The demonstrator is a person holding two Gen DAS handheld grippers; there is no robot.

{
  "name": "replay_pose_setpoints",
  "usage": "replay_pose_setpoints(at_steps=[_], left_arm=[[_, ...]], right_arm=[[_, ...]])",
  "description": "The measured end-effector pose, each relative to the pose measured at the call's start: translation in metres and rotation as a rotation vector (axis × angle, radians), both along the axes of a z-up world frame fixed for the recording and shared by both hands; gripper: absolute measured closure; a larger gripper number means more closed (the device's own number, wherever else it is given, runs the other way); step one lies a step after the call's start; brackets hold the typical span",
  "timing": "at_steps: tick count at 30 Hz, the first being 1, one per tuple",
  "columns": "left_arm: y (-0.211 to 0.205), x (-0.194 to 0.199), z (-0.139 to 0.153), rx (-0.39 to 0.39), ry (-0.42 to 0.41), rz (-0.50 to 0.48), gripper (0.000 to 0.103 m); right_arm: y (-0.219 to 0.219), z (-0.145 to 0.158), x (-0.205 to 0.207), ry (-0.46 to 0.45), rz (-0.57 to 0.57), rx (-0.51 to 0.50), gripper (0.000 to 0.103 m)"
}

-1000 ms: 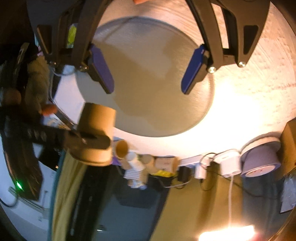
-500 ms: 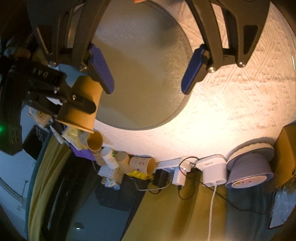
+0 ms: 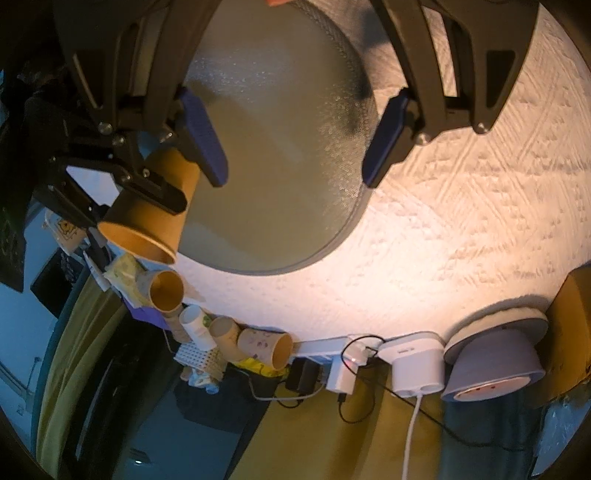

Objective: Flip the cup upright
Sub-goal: 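Open the left gripper and rotate the cup upright with the right gripper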

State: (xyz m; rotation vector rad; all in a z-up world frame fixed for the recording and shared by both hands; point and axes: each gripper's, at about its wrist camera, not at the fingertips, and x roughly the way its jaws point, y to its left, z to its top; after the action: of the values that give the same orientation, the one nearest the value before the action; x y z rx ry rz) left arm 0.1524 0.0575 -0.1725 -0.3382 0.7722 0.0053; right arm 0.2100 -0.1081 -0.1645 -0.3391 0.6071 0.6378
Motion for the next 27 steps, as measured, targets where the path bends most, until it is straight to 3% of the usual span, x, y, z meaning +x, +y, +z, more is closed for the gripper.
replay_pose_setpoints(at_steps=[19,27], left_arm=[[-0.014,-0.014,0.005,0.027,-0.021,-0.011,0.027],[-0.032,-0.033,0.016,0.086,-0.064,-0.022,0.027]], right_arm=[[-0.009,-0.006,-0.021,0.006,-0.006,-0.018,0.035],[-0.021,-0.002,-0.035,-0.007,-0.025,-0.008,0.033]])
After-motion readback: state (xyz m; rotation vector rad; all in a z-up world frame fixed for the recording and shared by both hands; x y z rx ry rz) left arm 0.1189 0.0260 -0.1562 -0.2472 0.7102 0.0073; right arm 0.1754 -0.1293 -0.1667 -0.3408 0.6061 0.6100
